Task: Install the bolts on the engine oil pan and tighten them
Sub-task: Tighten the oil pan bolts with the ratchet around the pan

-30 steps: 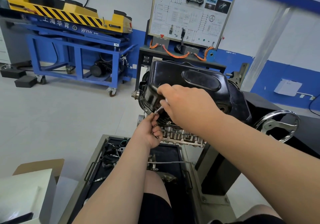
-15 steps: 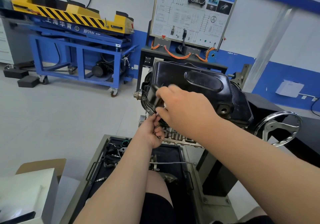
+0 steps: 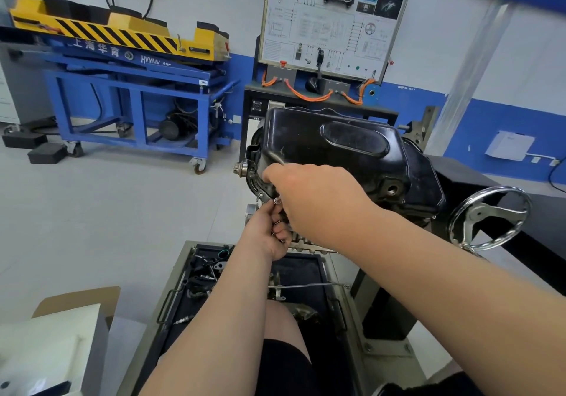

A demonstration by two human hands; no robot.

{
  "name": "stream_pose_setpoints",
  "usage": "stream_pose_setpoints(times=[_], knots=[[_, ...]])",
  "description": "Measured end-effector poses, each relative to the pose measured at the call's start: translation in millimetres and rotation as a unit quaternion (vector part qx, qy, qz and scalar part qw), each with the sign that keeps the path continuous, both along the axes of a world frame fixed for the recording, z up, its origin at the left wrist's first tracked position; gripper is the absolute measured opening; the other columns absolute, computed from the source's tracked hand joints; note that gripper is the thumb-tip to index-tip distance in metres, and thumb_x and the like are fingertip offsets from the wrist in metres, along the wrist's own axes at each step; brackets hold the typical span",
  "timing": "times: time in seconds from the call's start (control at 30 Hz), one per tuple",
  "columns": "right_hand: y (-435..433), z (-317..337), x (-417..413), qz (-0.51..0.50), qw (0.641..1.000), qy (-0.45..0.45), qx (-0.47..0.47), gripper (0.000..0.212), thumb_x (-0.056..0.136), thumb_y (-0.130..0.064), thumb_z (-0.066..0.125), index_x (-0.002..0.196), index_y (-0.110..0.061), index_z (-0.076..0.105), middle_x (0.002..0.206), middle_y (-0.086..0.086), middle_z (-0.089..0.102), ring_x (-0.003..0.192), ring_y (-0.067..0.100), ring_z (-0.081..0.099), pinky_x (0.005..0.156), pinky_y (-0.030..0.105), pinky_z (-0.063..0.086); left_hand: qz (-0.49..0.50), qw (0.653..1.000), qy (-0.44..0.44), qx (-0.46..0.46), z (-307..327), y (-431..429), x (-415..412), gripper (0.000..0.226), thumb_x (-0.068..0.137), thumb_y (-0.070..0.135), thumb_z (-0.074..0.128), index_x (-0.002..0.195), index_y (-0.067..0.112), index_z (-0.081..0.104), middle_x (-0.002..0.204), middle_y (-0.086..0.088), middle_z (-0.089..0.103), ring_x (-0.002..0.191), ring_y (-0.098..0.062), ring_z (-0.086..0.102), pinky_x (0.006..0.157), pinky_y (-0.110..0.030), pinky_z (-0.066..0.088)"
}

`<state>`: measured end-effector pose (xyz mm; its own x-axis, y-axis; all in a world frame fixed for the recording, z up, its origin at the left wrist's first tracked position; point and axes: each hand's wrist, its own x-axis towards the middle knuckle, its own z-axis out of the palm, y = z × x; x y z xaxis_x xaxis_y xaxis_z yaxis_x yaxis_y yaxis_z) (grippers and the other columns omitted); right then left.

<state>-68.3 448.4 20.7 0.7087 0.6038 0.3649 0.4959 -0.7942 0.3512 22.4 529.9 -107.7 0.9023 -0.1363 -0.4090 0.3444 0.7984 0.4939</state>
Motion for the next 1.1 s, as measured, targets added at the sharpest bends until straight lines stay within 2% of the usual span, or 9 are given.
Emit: stream_pose_setpoints(times=[0.17, 0.3, 0.5, 0.7, 0.73, 0.8, 0.87, 1.03, 1.1], knots=[[-6.6, 1.5, 2.0, -0.036, 0.997, -0.042, 0.055, 0.024, 0.100, -0.033, 0.041, 0.119, -0.019, 0.045, 0.077, -0.002, 0.053, 0.062, 0.023, 0.054, 0.052, 0.030, 0.035, 0.006, 0.999, 0.017, -0.030, 4.2, -2.1, -4.4, 0.046, 0.097, 0.030, 0.051, 0.052, 0.019, 0.052, 0.046, 0.009, 0.035, 0.032, -0.005, 0.022, 0.029, -0.015, 0.017], [-9.0, 0.4, -1.0, 0.003, 0.999, 0.011, 0.043, 0.047, 0.086, -0.017, 0.061, 0.127, -0.025, 0.041, 0.114, 0.000, 0.048, 0.057, 0.019, 0.049, 0.047, 0.028, 0.032, 0.010, 1.000, 0.019, 0.002, 3.1, -2.8, -1.8, 0.050, 0.096, 0.031, 0.051, 0.047, 0.021, 0.053, 0.048, 0.010, 0.035, 0.035, -0.006, 0.020, 0.037, -0.016, 0.015], [-7.5, 1.9, 1.5, -0.049, 0.997, -0.034, 0.043, 0.019, 0.094, -0.018, 0.050, 0.111, -0.020, 0.044, 0.068, -0.002, 0.045, 0.056, 0.022, 0.046, 0.045, 0.028, 0.027, 0.010, 1.000, 0.016, -0.001, 1.3, -5.6, 2.0, 0.049, 0.097, 0.029, 0.047, 0.049, 0.021, 0.048, 0.044, 0.009, 0.034, 0.036, -0.006, 0.021, 0.036, -0.016, 0.016], [-5.2, -5.9, -5.0, -0.002, 0.999, -0.001, 0.048, 0.042, 0.085, -0.011, 0.061, 0.121, -0.022, 0.042, 0.101, 0.000, 0.049, 0.056, 0.020, 0.044, 0.046, 0.029, 0.029, -0.016, 0.999, -0.025, 0.013, 2.6, -6.3, 3.9, 0.013, 0.097, 0.036, 0.048, 0.102, 0.026, 0.054, 0.109, 0.001, 0.038, 0.078, -0.015, 0.023, 0.061, -0.028, 0.014], [-4.9, -4.8, -4.0, -0.004, 0.999, -0.002, 0.044, 0.040, 0.084, -0.008, 0.060, 0.118, -0.021, 0.044, 0.092, -0.002, 0.048, 0.058, 0.021, 0.044, 0.048, 0.030, 0.031, -0.010, 1.000, -0.015, 0.019, 2.4, -5.3, 4.3, 0.015, 0.096, 0.035, 0.049, 0.102, 0.023, 0.057, 0.106, 0.002, 0.043, 0.076, -0.014, 0.024, 0.060, -0.027, 0.015], [-5.8, -2.0, -0.2, -0.022, 0.999, -0.020, 0.046, 0.028, 0.087, -0.010, 0.057, 0.111, -0.018, 0.046, 0.069, -0.004, 0.041, 0.055, 0.020, 0.045, 0.048, 0.031, 0.032, -0.001, 0.999, 0.004, 0.033, 1.3, -2.8, 5.7, 0.035, 0.096, 0.031, 0.050, 0.068, 0.015, 0.064, 0.075, 0.006, 0.053, 0.060, -0.010, 0.027, 0.053, -0.022, 0.018], [-7.7, -1.0, 2.8, -0.044, 0.996, -0.034, 0.069, 0.015, 0.094, -0.017, 0.051, 0.108, -0.017, 0.044, 0.059, -0.004, 0.035, 0.048, 0.018, 0.040, 0.044, 0.027, 0.027, 0.004, 1.000, 0.012, 0.020, 3.5, -0.3, 4.4, 0.057, 0.097, 0.027, 0.048, 0.041, 0.018, 0.052, 0.048, 0.009, 0.041, 0.044, -0.007, 0.023, 0.041, -0.017, 0.016], [-12.7, -1.8, -3.6, -0.019, 0.996, -0.020, 0.087, 0.006, 0.096, -0.023, 0.048, 0.101, -0.020, 0.047, 0.062, -0.003, 0.041, 0.049, 0.019, 0.041, 0.045, 0.026, 0.025, 0.005, 0.999, 0.012, 0.035, 8.3, -0.8, 3.1, 0.051, 0.097, 0.026, 0.048, 0.046, 0.019, 0.045, 0.048, 0.007, 0.037, 0.048, -0.008, 0.024, 0.052, -0.018, 0.015], [-18.0, 9.9, -8.2, 0.010, 0.991, -0.018, 0.135, 0.010, 0.097, -0.028, 0.044, 0.103, -0.022, 0.050, 0.072, -0.002, 0.054, 0.060, 0.021, 0.050, 0.051, 0.029, 0.034, -0.002, 0.999, 0.025, 0.040, 12.9, -1.5, 0.2, 0.048, 0.096, 0.022, 0.044, 0.048, 0.020, 0.042, 0.041, 0.008, 0.033, 0.038, -0.007, 0.023, 0.040, -0.015, 0.016]])
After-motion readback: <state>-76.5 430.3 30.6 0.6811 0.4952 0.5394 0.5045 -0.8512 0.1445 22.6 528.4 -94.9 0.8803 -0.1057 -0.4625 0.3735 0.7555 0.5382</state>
